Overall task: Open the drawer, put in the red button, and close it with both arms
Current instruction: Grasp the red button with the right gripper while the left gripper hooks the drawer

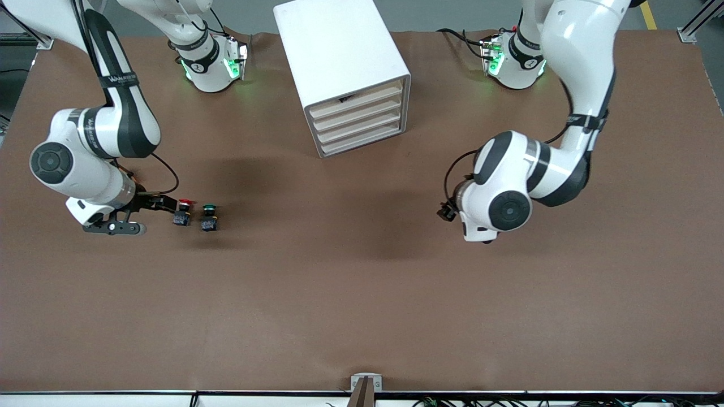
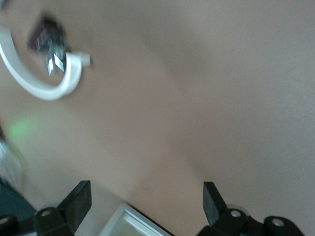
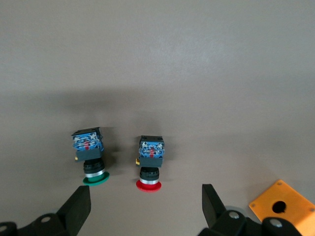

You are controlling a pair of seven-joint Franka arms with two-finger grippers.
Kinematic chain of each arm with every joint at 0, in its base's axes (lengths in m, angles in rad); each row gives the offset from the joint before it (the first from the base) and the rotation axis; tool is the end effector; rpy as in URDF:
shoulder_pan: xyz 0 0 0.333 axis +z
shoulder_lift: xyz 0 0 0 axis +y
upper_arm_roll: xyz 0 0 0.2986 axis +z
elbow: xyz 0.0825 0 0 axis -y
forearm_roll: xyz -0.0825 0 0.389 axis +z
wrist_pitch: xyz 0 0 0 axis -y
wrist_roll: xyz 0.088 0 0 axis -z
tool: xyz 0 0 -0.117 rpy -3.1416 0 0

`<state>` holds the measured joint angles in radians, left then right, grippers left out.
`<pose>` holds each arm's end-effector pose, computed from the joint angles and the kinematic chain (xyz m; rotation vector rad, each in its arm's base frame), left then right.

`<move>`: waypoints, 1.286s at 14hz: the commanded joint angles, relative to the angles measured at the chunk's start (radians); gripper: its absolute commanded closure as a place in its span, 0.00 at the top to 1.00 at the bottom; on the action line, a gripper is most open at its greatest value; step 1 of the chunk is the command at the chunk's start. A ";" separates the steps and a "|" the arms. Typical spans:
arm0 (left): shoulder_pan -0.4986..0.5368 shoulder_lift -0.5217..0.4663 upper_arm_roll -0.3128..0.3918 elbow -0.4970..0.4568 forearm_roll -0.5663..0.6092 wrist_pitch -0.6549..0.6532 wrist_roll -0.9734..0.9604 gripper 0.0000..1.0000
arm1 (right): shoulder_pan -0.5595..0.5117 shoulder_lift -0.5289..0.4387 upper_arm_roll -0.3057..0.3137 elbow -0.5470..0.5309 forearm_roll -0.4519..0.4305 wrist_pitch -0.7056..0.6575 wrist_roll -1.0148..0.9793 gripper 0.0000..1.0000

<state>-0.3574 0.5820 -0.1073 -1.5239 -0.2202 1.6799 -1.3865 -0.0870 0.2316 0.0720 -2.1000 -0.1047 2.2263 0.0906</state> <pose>0.5682 -0.3023 0.2722 -2.5354 -1.3821 0.6947 0.5627 -0.0126 0.2710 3.0702 -0.0591 -0.1562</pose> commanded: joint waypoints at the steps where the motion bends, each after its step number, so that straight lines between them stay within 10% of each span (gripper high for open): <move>1: -0.032 0.071 0.008 0.042 -0.088 -0.019 -0.303 1.00 | -0.025 0.056 0.011 -0.014 -0.020 0.070 -0.003 1.00; 18: -0.232 0.160 0.008 0.039 -0.565 -0.172 -0.827 0.94 | -0.049 0.181 0.008 -0.103 -0.020 0.239 0.015 1.00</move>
<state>-0.5834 0.7355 -0.1093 -1.5068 -0.7427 1.5676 -2.1749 -0.1233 0.4255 0.0689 -2.1797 -0.1048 2.4581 0.0911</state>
